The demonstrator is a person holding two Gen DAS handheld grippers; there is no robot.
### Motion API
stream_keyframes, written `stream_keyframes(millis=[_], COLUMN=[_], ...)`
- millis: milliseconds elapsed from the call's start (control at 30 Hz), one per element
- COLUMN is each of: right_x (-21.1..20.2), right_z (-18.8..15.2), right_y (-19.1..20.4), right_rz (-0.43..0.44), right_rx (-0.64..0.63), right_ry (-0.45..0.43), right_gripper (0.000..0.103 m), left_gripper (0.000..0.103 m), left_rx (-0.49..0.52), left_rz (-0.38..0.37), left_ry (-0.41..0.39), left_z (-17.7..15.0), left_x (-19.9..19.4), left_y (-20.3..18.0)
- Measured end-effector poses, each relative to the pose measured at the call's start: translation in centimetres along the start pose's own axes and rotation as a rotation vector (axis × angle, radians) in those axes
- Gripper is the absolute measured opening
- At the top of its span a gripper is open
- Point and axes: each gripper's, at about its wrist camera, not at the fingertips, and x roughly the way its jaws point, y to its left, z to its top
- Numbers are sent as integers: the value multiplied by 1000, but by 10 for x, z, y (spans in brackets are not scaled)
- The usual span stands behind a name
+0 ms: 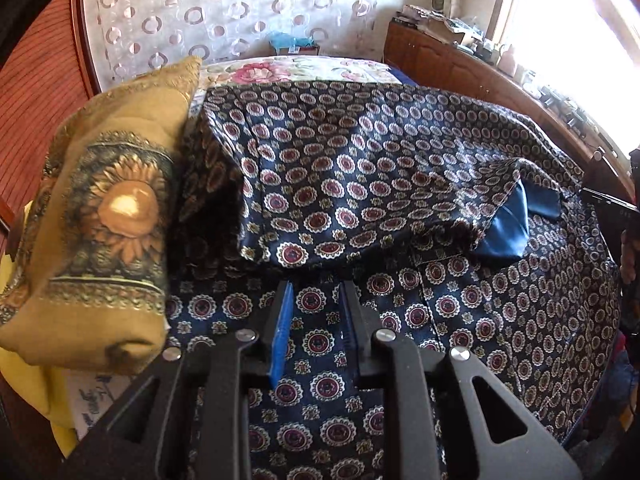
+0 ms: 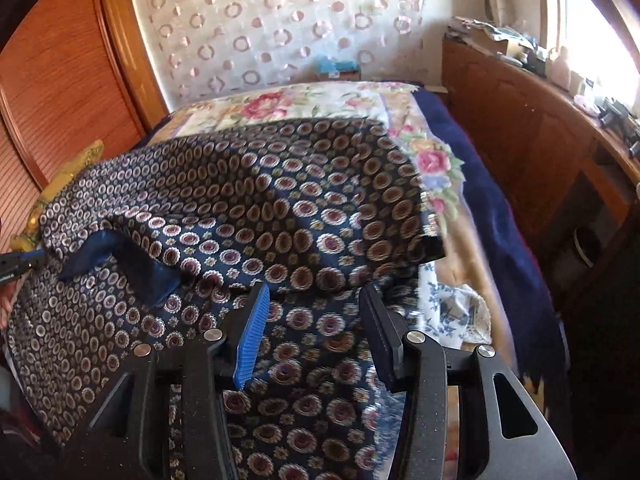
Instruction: Fold small clothes
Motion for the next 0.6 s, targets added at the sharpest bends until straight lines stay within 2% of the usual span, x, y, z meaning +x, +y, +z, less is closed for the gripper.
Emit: stream_keyframes(millis=[167, 333, 600], right_x=[13, 18, 22], right_z=[3, 6, 0], right_y=[0, -4, 9], right_rz=[-7, -24, -92], right_rx=[38, 70, 11], right_ry=[29, 20, -3], right_gripper=[47, 47, 48], left_gripper=[25, 32, 36], left_rx=[-9, 49, 54], left_rz=[8, 54, 63], left_ry=[-24, -72, -72], left_z=[-1, -5, -3], left_x=[1, 5, 5], left_y=[-1, -13, -15])
